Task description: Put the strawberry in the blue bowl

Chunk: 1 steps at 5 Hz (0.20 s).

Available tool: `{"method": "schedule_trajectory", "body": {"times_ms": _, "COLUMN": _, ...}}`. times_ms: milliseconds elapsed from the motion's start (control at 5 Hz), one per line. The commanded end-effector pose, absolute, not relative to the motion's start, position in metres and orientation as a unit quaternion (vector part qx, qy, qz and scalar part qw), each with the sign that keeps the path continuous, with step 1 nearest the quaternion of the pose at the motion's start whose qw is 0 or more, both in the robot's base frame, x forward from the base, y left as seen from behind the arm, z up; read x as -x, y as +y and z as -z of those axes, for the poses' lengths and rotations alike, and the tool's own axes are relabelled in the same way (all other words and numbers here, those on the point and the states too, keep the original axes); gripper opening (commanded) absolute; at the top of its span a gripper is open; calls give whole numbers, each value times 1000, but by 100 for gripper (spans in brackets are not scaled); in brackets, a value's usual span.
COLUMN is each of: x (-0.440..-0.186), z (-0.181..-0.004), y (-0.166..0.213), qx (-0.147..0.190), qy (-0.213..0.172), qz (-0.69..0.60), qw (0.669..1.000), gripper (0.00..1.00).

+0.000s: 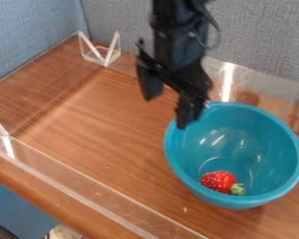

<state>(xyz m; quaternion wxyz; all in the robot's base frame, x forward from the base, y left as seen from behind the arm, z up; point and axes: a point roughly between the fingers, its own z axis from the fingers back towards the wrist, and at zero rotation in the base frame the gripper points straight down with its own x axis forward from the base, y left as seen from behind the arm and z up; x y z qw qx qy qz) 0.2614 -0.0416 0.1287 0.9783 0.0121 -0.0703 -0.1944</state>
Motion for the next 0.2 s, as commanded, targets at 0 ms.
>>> {"method": "schedule_trajectory", "body": {"times_ms": 0, "x": -267, "z": -136, "y": -60, "qx": -14, "qy": -93, "qz": 235, "qw": 968, "gripper": 100}}
